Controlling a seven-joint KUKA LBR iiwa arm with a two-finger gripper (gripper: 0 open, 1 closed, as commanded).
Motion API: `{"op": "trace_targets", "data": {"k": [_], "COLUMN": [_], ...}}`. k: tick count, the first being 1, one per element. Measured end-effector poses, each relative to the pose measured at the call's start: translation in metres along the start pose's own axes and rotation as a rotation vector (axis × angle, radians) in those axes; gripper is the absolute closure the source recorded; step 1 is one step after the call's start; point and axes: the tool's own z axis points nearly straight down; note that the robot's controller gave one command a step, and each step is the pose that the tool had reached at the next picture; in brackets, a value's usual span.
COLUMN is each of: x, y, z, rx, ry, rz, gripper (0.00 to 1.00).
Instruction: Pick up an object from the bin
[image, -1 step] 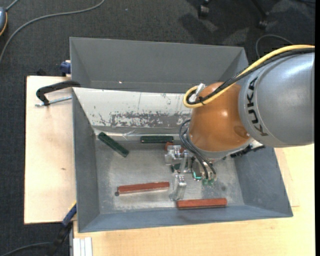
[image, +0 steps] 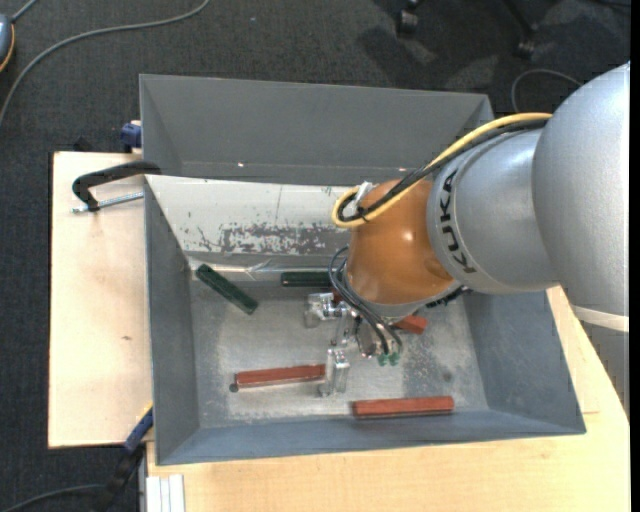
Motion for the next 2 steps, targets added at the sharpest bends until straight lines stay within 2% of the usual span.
{"op": "trace_targets", "data": {"k": [1,2], "x": [0.000,-0.039], "y": [0.000,0.021], "z": [-0.004,-0.166], "rx": [-0.001,-0.002], "ry": [-0.004,-0.018], "rz": [0.002,0.031], "gripper": [1.00,1.00]}}
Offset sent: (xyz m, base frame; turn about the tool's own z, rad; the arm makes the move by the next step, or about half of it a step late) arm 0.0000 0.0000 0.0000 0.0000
